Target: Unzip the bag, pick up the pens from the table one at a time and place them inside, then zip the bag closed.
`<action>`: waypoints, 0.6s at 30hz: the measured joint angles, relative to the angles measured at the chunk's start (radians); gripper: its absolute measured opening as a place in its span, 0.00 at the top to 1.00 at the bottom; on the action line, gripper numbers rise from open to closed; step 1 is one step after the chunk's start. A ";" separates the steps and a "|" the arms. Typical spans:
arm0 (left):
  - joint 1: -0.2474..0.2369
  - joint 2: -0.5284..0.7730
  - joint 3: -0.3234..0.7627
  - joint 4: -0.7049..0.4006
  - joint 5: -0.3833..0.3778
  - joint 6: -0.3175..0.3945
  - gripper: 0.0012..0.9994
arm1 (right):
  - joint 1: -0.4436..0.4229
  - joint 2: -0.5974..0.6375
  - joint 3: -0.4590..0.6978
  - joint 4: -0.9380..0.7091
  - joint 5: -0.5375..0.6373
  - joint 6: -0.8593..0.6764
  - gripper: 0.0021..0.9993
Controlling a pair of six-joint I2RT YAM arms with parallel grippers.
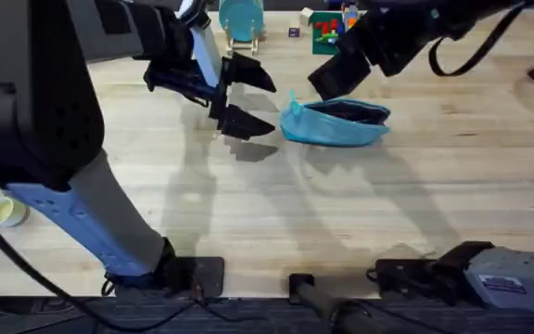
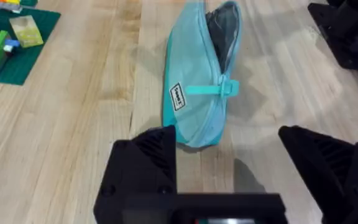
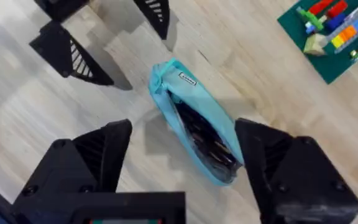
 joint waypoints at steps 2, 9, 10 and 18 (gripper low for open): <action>0.011 0.000 0.000 -0.009 0.000 0.000 0.01 | 0.000 0.002 0.000 0.000 0.003 0.033 0.00; 0.083 0.000 0.000 -0.027 0.001 0.000 0.01 | 0.011 0.082 0.000 0.002 0.042 0.126 0.00; 0.094 0.000 0.000 -0.027 0.002 0.000 0.01 | 0.016 0.098 0.000 0.003 0.053 0.132 0.00; 0.155 0.000 0.000 -0.027 0.051 0.000 0.01 | 0.062 0.189 0.000 0.092 0.097 0.164 0.00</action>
